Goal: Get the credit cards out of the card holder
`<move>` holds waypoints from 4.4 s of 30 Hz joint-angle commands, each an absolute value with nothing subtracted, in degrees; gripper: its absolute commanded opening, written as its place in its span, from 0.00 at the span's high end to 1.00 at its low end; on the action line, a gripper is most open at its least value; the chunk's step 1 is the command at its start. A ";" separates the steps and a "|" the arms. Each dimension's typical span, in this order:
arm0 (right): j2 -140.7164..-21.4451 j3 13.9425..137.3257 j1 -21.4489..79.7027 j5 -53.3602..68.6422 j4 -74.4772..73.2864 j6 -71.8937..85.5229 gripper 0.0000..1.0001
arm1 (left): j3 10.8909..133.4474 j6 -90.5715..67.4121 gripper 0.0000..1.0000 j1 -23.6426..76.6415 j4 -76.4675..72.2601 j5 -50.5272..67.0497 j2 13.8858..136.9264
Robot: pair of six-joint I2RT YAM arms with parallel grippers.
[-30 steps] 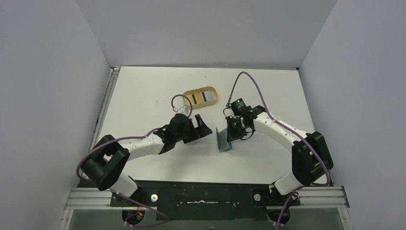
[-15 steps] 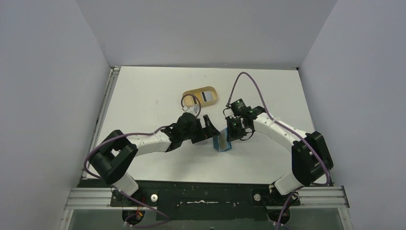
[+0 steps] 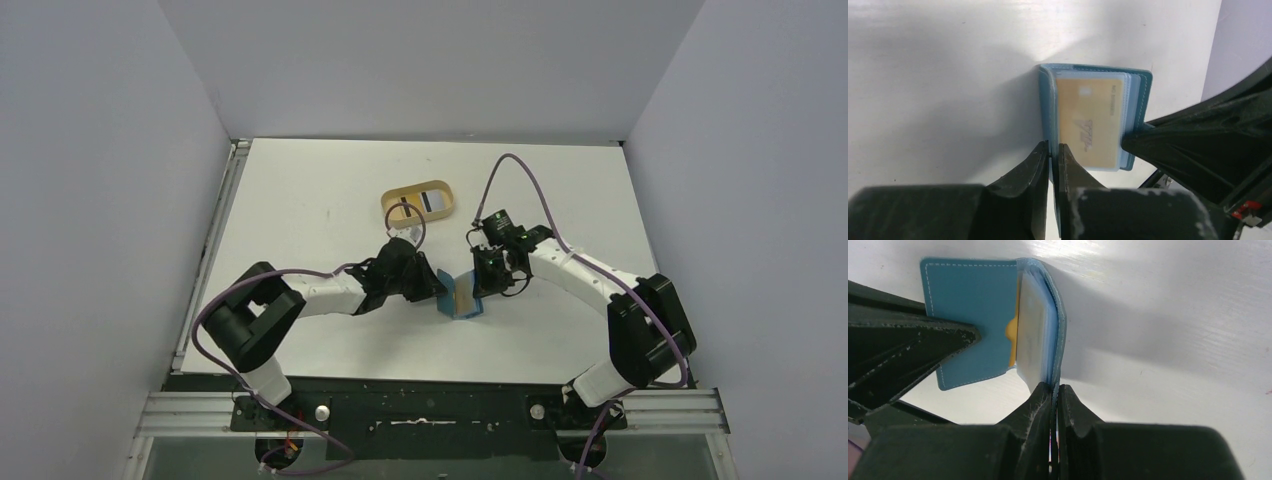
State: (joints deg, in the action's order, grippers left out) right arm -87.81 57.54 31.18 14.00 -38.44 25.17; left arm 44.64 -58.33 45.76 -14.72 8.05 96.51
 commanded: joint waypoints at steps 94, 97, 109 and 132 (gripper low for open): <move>-77.92 30.61 25.70 30.67 9.07 40.86 0.33 | 45.18 -53.36 1.00 46.71 -4.97 3.25 94.69; -77.60 31.28 26.64 30.49 9.66 41.28 0.33 | 45.18 -53.28 1.00 46.67 -4.69 2.94 94.38; -79.81 29.26 29.18 32.99 24.51 46.70 0.31 | 44.62 -53.62 1.00 46.75 -5.49 3.25 95.21; -101.09 22.21 30.14 32.99 63.43 62.66 0.28 | 40.25 -55.46 1.00 46.69 -9.43 1.97 97.23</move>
State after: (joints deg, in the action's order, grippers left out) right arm -103.48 23.42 29.30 32.80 63.77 64.16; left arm 40.99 -56.82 46.17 -11.18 3.44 95.35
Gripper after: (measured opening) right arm 0.712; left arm 0.036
